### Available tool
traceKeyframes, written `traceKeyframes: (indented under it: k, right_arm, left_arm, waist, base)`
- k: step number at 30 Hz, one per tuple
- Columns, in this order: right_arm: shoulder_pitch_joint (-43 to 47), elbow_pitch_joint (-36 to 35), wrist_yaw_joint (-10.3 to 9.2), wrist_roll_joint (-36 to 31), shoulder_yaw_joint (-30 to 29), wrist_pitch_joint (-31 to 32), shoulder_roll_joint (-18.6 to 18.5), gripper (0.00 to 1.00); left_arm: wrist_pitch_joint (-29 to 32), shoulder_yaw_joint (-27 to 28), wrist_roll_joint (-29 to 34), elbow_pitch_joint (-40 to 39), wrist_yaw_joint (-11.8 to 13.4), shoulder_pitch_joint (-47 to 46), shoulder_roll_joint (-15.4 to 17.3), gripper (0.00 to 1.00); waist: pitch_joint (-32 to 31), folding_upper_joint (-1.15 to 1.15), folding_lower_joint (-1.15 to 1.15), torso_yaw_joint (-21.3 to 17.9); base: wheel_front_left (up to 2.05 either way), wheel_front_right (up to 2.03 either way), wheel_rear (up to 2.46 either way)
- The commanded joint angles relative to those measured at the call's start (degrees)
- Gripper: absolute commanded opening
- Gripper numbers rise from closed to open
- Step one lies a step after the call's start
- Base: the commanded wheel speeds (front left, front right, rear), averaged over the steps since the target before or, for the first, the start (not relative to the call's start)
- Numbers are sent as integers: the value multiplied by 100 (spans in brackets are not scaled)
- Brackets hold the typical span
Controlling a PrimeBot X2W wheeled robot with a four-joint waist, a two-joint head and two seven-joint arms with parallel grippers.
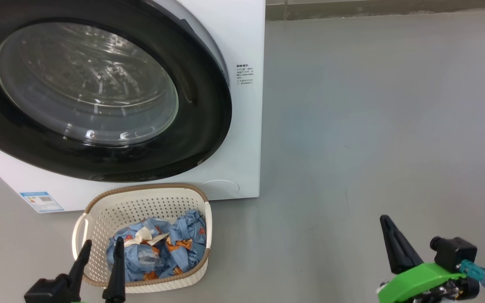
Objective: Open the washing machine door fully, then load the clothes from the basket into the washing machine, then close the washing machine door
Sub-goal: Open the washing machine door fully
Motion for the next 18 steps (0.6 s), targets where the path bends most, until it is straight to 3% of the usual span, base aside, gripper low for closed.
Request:
traceKeyframes:
  k: [1,9,18]
  right_arm:
    - [-325,-206,9,143,167,-69,15,0]
    - [-766,-545,9,1092,318,-69,65,0]
    - [-1713,-1070,9,2781,269,-69,-9,0]
  left_arm:
    - [-78,187,-59,-161,-9,-136,101,100]
    - [-78,143,-88,-176,-9,-151,59,100]
    - [-78,65,-154,-226,-9,-273,26,100]
  waist:
    - [12,0,0,1]
    - [58,0,0,13]
    - [206,0,0,151]
  base:
    - [0,0,0]
    - [0,0,0]
    - [0,0,0]
